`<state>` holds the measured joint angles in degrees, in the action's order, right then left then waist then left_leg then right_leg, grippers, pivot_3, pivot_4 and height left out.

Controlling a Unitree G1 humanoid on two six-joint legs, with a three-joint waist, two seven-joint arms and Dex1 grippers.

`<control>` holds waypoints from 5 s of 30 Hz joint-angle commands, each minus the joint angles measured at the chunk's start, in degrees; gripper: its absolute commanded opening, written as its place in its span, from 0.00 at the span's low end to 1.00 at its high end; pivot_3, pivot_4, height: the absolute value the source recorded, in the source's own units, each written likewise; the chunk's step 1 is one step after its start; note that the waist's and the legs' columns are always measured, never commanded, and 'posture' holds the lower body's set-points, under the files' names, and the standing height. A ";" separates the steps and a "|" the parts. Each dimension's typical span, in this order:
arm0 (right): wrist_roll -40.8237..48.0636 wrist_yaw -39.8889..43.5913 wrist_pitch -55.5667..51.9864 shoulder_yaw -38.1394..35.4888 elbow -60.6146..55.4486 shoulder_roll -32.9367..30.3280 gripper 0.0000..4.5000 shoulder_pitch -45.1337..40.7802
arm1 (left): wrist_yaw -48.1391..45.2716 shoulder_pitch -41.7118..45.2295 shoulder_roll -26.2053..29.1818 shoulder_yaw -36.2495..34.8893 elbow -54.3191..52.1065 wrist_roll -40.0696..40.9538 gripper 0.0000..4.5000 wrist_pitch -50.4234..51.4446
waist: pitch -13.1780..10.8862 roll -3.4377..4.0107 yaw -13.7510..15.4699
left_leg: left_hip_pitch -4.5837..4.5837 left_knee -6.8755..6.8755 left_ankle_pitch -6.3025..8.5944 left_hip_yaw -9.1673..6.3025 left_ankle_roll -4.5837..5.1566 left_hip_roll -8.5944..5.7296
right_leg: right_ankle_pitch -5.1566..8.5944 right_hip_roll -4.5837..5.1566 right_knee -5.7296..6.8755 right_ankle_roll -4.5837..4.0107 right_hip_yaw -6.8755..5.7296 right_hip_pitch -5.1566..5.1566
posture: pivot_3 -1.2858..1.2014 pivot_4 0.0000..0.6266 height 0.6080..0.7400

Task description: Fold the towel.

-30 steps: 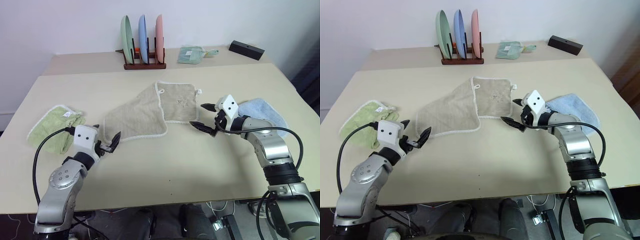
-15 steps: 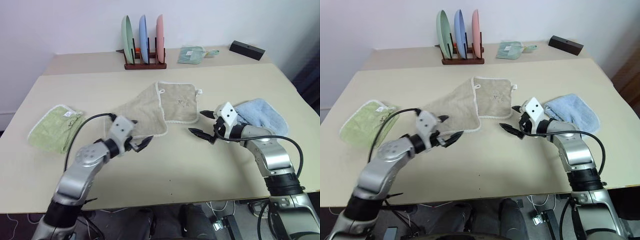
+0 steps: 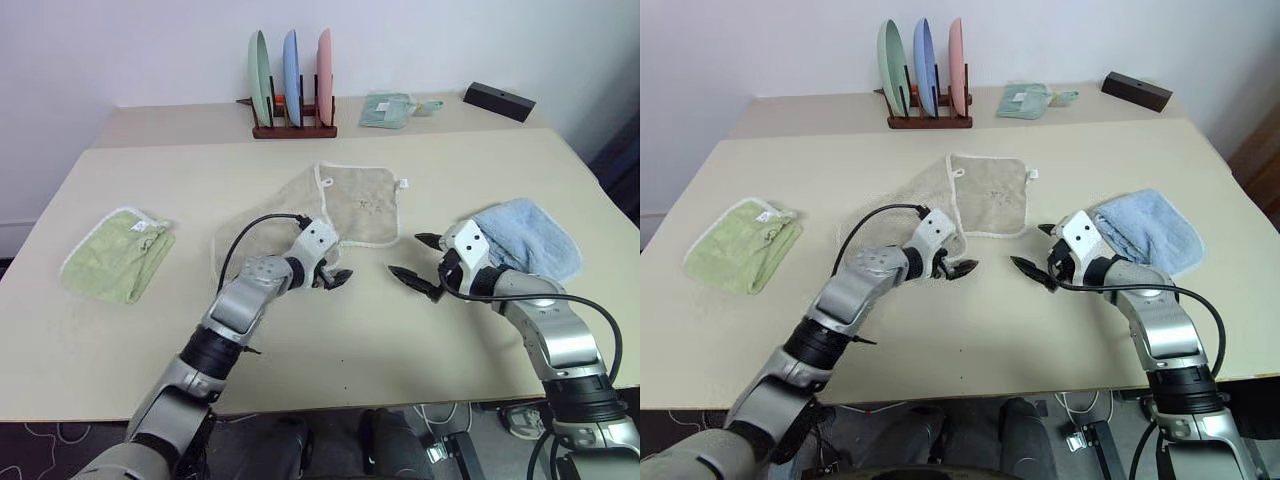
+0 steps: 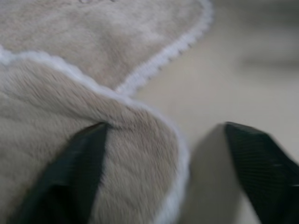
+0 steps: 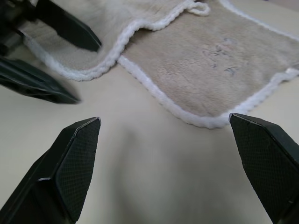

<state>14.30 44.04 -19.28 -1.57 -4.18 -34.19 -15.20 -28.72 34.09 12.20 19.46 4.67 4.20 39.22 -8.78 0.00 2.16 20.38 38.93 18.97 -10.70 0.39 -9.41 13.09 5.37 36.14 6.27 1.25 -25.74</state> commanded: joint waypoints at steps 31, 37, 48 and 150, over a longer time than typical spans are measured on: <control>-13.06 -5.67 11.07 6.34 19.45 1.42 1.00 -18.97 | -24.74 -47.60 36.91 -30.49 -38.36 22.18 0.01 0.01 | -0.05 0.11 0.15 | 0.00 -0.13 0.02 0.19 0.03 0.04 | -0.01 -0.04 -0.04 -0.05 0.14 -0.06 | 0.52 0.24 1.00; -21.85 -7.76 25.65 10.82 30.50 0.33 1.00 -25.94 | -17.74 -47.34 30.40 -42.91 -32.67 21.79 0.01 -7.34 | -0.08 0.14 -0.10 | -0.02 -0.14 0.02 0.26 0.01 0.13 | -0.04 -0.12 -0.04 -0.11 0.11 -0.11 | 0.52 0.24 1.00; -41.94 -18.00 50.05 22.37 47.91 -3.37 1.00 -35.01 | -18.17 -48.21 30.79 -40.17 -32.17 21.05 0.01 -8.31 | -0.08 0.14 -0.56 | -0.01 -0.26 0.04 0.55 0.02 0.23 | -0.06 -0.20 -0.04 -0.14 0.26 -0.29 | 0.52 0.24 1.00; -1.24 23.81 17.36 6.53 0.81 -32.35 0.01 -6.11 | -23.20 -53.01 36.35 -49.37 -34.36 29.97 0.00 -4.68 | -0.19 0.24 -1.67 | 0.54 0.21 0.37 1.48 0.17 0.73 | -0.72 -0.37 -0.04 -0.48 0.03 -1.16 | 0.52 0.24 1.00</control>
<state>10.11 65.48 1.44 7.65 0.16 -64.98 -22.15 -51.19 -18.27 48.11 -27.11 -27.43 32.35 33.26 -8.98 0.24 0.49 20.62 39.11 19.39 -9.19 0.61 -8.67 12.38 4.99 36.02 5.80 1.28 -26.64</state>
